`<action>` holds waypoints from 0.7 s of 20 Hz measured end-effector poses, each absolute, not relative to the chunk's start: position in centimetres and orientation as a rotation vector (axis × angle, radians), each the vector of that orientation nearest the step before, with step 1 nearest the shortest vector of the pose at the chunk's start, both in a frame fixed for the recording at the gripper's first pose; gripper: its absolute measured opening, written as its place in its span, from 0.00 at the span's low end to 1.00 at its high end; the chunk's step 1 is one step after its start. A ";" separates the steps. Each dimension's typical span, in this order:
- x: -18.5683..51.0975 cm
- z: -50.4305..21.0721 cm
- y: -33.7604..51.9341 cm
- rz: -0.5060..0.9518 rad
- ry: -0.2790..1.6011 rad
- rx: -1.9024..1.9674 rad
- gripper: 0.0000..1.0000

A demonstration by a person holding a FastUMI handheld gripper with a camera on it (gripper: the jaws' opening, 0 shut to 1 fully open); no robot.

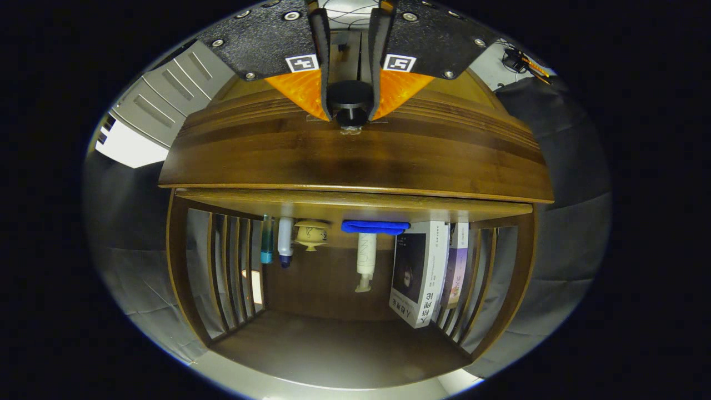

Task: Pull open the drawer, take out the items inside it, and place them on the countertop above the cabinet.

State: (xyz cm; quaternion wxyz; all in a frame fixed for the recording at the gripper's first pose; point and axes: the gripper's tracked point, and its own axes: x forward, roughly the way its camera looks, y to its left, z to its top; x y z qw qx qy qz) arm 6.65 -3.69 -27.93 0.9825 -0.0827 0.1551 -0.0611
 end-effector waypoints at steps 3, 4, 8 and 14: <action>5.3 -27.7 -3.6 -0.128 0.313 -0.161 0.28; 4.6 -27.7 -3.6 -0.126 0.313 -0.162 0.28; 2.3 -27.3 -3.3 -0.117 0.314 -0.171 0.28; -1.4 -27.4 -3.2 -0.118 0.324 -0.165 0.28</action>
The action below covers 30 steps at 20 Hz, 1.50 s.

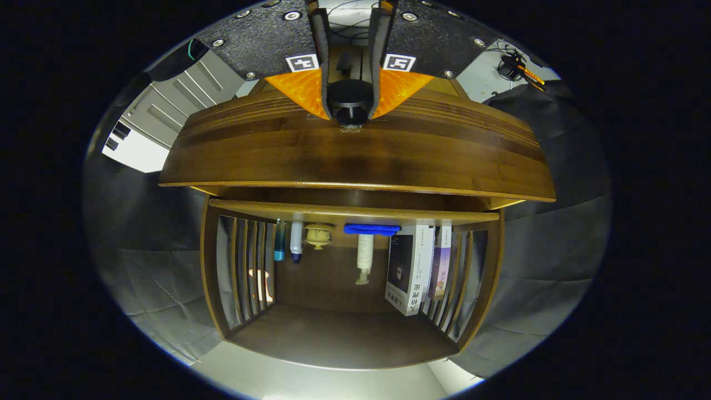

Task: Pull open the drawer, take out the items inside it, and place them on the countertop above the cabinet.

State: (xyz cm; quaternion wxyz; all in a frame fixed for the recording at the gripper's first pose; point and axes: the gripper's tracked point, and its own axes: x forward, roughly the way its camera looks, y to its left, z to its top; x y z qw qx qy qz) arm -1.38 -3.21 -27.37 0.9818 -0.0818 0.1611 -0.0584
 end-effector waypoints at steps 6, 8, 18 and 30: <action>-3.8 -27.1 -2.8 -0.114 0.334 -0.172 0.28; -4.7 -27.1 -2.5 -0.103 0.340 -0.159 0.28; -6.7 -27.2 -2.1 -0.080 0.349 -0.171 0.38; -6.6 -18.7 1.6 0.028 0.222 -0.141 0.96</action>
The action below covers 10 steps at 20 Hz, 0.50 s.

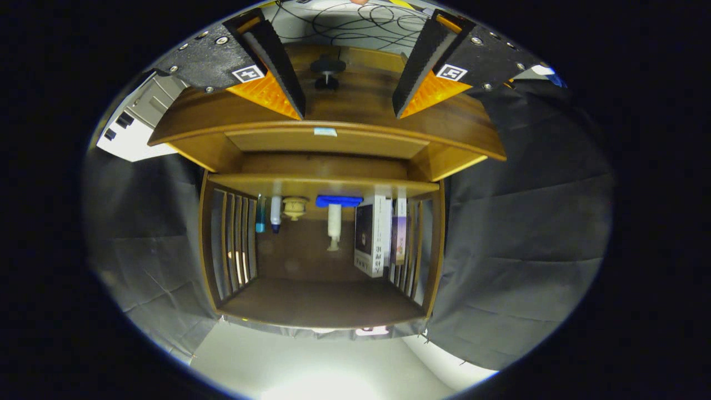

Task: Pull open the drawer, take out the items inside it, and place them on the countertop above the cabinet.

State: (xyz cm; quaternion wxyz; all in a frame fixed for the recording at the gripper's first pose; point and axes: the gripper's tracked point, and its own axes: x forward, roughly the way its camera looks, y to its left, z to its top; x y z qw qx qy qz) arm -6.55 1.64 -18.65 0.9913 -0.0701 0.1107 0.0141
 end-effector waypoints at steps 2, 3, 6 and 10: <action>-5.6 -17.1 1.4 0.010 0.228 -0.139 0.96; -5.0 -16.4 1.4 0.000 0.231 -0.132 0.96; -2.9 -13.8 0.5 -0.041 0.232 -0.094 0.96; -0.1 -11.3 -1.9 -0.116 0.278 -0.121 0.96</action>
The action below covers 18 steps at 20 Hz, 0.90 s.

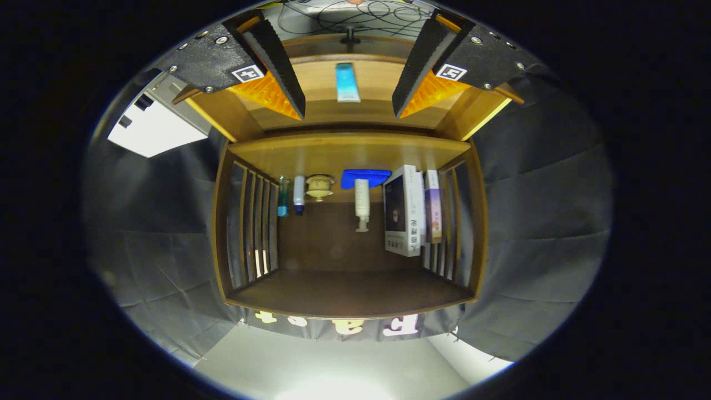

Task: Pull open the drawer, take out the items inside it, and place them on the countertop above the cabinet.

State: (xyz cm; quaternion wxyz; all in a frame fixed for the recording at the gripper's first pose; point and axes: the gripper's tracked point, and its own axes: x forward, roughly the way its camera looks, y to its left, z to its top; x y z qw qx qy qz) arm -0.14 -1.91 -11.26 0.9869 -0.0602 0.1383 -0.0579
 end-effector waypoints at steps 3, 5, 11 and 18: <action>2.3 -10.1 -2.3 -0.134 0.313 -0.080 0.96; 3.7 -10.3 -3.0 -0.164 0.351 -0.040 0.96; 6.8 -13.1 -4.3 -0.231 0.529 0.018 0.96; 8.1 -20.1 -4.6 -0.264 0.815 0.022 0.96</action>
